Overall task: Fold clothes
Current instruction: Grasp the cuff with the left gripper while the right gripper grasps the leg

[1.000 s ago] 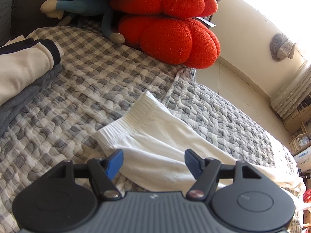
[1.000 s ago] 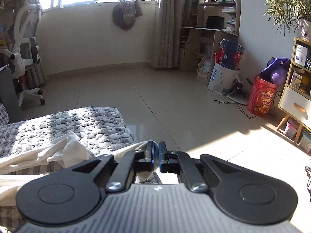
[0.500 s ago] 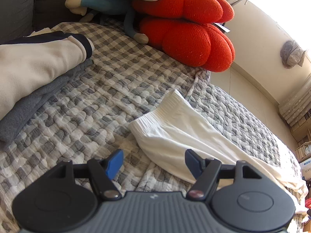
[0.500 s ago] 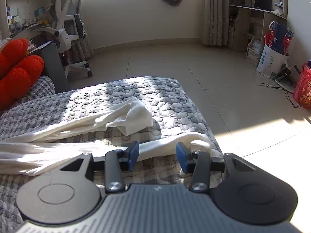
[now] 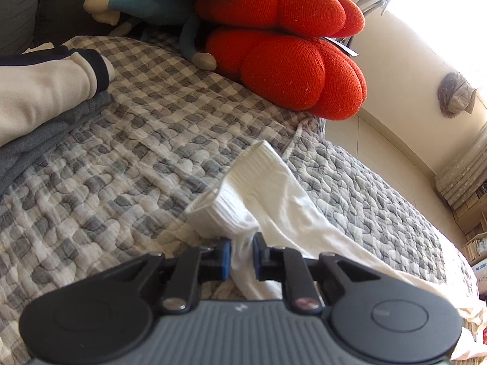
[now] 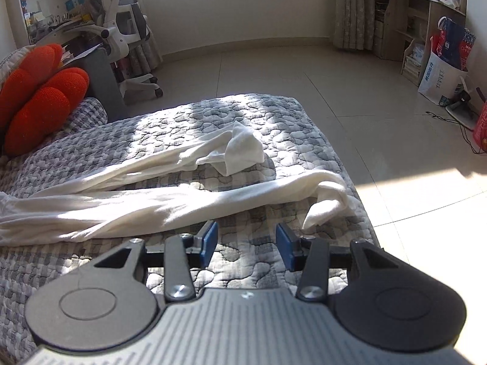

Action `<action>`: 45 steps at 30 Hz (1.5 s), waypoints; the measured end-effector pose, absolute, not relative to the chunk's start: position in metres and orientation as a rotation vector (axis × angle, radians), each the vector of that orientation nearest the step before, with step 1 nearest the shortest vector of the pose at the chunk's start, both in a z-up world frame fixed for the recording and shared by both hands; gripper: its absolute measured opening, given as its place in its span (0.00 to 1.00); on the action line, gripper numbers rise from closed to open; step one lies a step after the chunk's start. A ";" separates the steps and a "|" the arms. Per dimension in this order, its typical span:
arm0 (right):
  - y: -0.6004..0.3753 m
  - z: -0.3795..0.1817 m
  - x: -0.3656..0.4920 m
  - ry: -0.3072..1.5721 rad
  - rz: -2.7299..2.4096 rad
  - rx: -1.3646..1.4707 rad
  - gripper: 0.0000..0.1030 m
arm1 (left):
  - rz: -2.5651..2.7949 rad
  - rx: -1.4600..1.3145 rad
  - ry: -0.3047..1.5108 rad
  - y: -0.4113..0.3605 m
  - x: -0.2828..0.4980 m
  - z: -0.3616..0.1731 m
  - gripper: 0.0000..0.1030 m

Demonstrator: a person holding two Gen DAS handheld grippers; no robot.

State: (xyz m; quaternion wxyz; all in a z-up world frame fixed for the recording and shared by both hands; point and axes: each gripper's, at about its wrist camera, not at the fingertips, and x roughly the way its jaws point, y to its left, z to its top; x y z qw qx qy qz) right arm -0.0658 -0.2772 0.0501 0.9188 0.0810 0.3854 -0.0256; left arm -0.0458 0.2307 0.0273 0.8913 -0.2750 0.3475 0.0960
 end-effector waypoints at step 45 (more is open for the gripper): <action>-0.200 0.037 -0.021 0.915 0.280 0.321 0.14 | 0.108 -0.780 0.641 0.254 -0.105 0.064 0.08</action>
